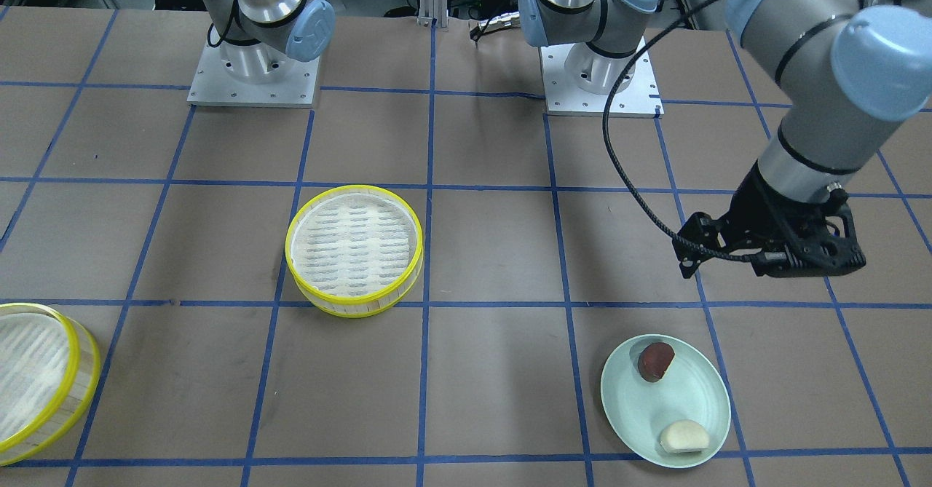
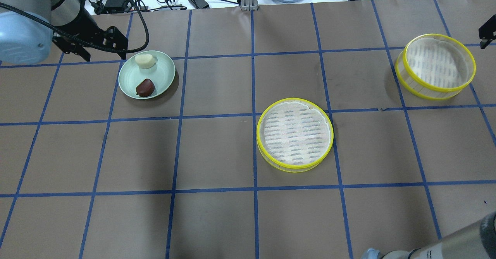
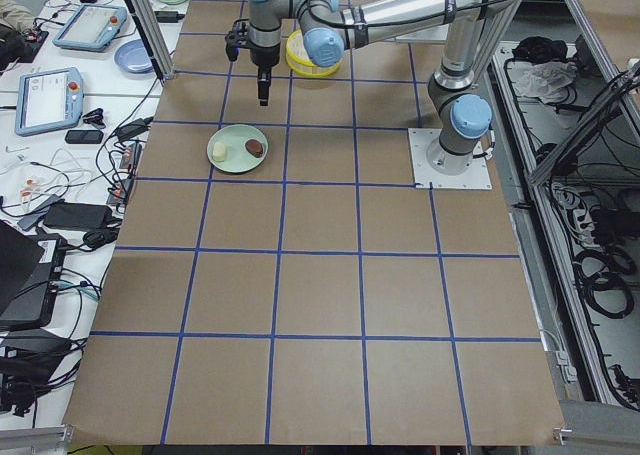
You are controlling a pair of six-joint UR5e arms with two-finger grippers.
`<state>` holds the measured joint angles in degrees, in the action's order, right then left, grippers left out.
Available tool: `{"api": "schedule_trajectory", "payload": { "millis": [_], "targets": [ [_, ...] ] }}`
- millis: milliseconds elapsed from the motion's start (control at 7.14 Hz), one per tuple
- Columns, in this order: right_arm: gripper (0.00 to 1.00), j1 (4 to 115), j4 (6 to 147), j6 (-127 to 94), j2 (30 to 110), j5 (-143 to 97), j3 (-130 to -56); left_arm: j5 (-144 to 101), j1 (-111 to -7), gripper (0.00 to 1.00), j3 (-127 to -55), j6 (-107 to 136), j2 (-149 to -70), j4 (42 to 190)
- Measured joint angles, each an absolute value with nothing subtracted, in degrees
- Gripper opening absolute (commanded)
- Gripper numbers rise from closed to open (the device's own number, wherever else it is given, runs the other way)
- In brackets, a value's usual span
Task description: Stack buns with steamer
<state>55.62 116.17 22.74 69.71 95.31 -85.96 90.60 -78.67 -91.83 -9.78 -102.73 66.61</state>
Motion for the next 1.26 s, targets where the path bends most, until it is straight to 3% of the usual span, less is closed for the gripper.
{"api": "schedule_trajectory", "payload": {
  "millis": [700, 840, 980, 1120, 1260],
  "targets": [
    [1.0, 52.5, 129.5, 35.2, 57.6, 88.2, -86.0, 89.4, -78.4, 0.98, -91.0, -10.0, -121.1, 40.9],
    [0.89, 52.3, 130.5, 36.7, 56.6, 86.4, -86.0, 89.1, -78.4, 0.97, -90.7, -10.0, -123.4, 38.3],
    [0.71, 52.2, 130.9, 38.1, 56.0, 86.0, -86.1, 89.0, -78.4, 0.95, -90.5, -10.0, -125.6, 35.8],
    [0.55, 52.1, 130.9, 39.5, 55.5, 86.1, -86.1, 89.0, -78.4, 0.85, -90.3, -10.0, -127.2, 34.3],
    [0.42, 52.0, 130.7, 40.4, 55.3, 86.2, -86.2, 88.2, -78.4, 0.52, -89.9, -10.0, -128.3, 33.6]
  ]
}}
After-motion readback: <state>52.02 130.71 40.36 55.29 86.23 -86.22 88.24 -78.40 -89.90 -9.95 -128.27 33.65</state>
